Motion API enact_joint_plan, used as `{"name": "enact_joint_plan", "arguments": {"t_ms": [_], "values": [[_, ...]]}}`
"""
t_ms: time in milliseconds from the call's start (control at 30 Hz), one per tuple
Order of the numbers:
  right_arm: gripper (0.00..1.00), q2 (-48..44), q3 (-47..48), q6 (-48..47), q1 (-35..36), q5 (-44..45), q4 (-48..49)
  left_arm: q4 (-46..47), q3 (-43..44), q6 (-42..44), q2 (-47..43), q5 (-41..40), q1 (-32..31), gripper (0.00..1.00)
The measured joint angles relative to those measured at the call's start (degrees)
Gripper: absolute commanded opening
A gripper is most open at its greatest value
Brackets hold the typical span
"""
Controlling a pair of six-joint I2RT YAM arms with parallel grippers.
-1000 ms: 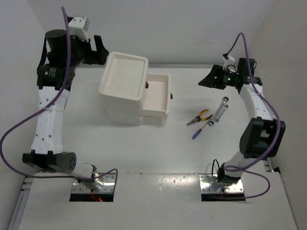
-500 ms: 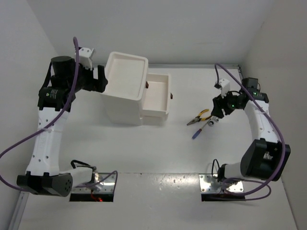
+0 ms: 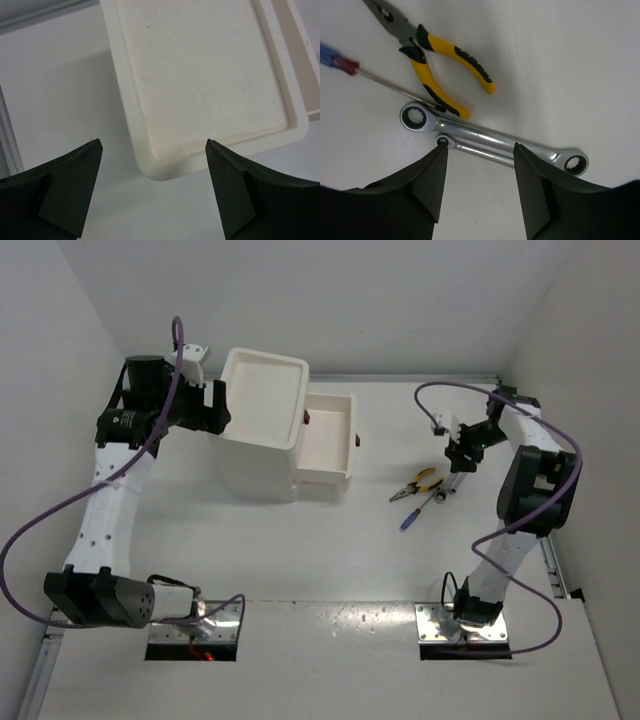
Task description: Sort the tools into containers
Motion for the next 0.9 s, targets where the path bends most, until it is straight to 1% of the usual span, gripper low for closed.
{"name": "enact_joint_plan", "arguments": {"t_ms": [67, 100, 167, 333, 500, 733, 900], "values": [[0.56, 0.72, -0.81, -4.13, 0.26, 1.64, 0.17, 0.07, 0.0, 0.11, 1.73, 0.09, 0.22, 0.91], [0.55, 1.29, -0.68, -6.19, 0.59, 2.29, 0.2, 0.11, 0.0, 0.11, 2.58, 0.11, 0.42, 0.91], [0.55, 3.23, 1.2, -9.27, 1.42, 3.23, -0.28, 0.2, 0.02, 0.04, 4.13, 0.11, 0.57, 0.91], [0.51, 8.81, 5.6, -14.47, 4.31, 4.37, 1.14, 0.61, 0.02, -0.37, 7.26, 0.11, 0.63, 0.91], [0.48, 12.57, 8.2, -20.46, 7.98, 7.17, -0.44, 1.29, 0.02, -0.76, 8.85, 0.07, 1.01, 0.91], [0.47, 13.38, 7.54, -24.06, 11.91, 10.12, -0.9, 1.46, 0.02, -0.79, 9.22, 0.07, 1.88, 0.91], [0.46, 13.51, 6.67, -24.85, 12.83, 13.09, -1.11, 1.51, 0.02, -0.72, 9.22, 0.13, 2.95, 0.91]]}}
